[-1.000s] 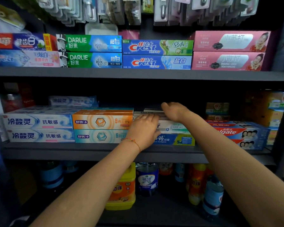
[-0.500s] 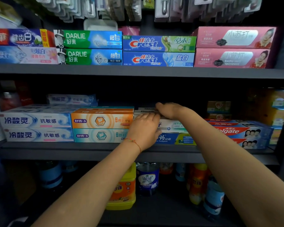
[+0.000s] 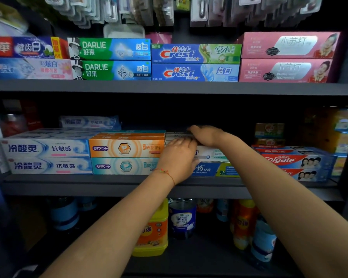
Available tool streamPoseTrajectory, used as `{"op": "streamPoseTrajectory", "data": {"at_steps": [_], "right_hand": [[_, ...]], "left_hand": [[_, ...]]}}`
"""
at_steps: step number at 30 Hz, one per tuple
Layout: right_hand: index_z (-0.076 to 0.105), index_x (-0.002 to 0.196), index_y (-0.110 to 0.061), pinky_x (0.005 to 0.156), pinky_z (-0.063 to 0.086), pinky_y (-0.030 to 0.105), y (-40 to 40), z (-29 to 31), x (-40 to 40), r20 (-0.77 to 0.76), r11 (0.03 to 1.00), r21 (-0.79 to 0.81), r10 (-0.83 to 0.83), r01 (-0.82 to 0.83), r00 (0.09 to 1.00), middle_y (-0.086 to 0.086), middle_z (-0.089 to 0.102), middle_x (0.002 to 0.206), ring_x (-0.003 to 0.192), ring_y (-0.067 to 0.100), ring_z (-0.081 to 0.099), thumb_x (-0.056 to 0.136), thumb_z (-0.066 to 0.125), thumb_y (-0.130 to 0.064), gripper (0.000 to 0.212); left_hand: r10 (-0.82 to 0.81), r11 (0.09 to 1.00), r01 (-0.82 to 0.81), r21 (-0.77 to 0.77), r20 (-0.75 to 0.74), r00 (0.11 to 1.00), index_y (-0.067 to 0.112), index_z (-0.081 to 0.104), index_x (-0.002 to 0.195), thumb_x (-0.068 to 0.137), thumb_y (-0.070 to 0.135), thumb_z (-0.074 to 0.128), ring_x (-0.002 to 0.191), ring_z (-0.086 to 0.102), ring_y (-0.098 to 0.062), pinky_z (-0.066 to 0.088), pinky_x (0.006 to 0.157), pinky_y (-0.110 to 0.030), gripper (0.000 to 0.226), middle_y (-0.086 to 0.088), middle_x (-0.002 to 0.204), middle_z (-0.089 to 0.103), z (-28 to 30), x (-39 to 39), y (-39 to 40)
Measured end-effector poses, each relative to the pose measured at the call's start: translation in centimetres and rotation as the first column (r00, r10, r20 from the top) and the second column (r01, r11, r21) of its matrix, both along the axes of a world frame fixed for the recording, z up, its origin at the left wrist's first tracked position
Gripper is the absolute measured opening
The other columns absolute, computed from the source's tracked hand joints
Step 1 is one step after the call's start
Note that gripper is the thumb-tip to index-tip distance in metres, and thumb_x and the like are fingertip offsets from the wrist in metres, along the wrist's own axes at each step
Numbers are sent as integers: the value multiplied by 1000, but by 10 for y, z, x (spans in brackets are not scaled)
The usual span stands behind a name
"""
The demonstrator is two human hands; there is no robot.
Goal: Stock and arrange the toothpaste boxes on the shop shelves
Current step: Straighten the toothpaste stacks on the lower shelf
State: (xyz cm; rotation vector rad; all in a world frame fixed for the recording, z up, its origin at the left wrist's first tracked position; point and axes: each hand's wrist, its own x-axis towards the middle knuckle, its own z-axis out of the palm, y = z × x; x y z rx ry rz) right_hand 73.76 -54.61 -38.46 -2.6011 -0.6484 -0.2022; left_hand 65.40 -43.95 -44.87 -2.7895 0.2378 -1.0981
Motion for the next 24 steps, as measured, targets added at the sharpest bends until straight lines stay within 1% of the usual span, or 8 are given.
{"op": "streamPoseTrajectory", "data": {"at_steps": [4,7,9,11,14,17,19,24], "right_hand": [[50,141,-15,111,30,39,-34,10,-20,160,971,235,7,-45,987,13,45,149,135,31,41,104,27,-28,46],[39,150,-15,109,27,26,-69,-22,-49,281,798,596,-106,-87,954,5,41,153,139,19,36,100,36,-18,49],[29,153,-14,106,28,21,-81,-55,-65,227,703,710,-187,-31,956,5,35,154,139,16,34,100,41,-15,55],[19,155,-12,96,33,19,-84,-82,-70,118,694,718,-198,54,973,6,30,154,137,18,34,99,49,-13,64],[13,155,-11,86,37,20,-86,-101,-64,27,749,648,-198,133,980,10,31,152,132,23,40,98,53,-11,70],[18,154,-9,81,46,28,-88,-104,-55,0,760,629,-211,164,978,14,45,144,120,27,54,100,49,-9,63],[23,153,-8,73,47,30,-88,-103,-51,-2,783,594,-229,185,973,15,53,136,111,28,59,100,47,-7,58],[25,152,-8,69,45,25,-92,-100,-49,-61,785,588,-196,194,979,14,53,136,114,28,59,99,47,-5,57]], "left_hand": [[2,1000,-2,12,-19,1000,15,42,142,96,42,54,131,46,-22,33,109,-32,55,-6,142,52,1,-2,0],[2,1000,-1,9,-35,999,16,36,148,97,42,53,137,41,-22,29,114,-32,60,-5,150,45,1,-3,-1],[8,1000,-7,4,-49,999,16,34,149,97,43,53,139,39,-22,26,116,-33,62,-5,153,42,1,-3,-3],[22,1000,-22,-1,-63,998,15,32,150,97,43,53,141,37,-23,24,117,-34,63,-5,154,39,1,-3,-4],[41,999,-44,-26,-89,995,16,31,152,98,44,52,143,34,-23,21,118,-34,64,-5,156,37,2,-3,-5],[51,998,-56,-39,-115,992,17,32,151,97,45,54,142,36,-24,21,118,-35,65,-5,155,39,4,-4,-6],[55,997,-61,-44,-121,991,17,34,151,97,45,55,141,37,-24,23,118,-35,65,-5,155,40,4,-5,-7],[60,996,-67,-55,-120,991,17,34,151,97,44,56,141,37,-25,24,117,-35,64,-5,154,40,6,-8,-9]]}}
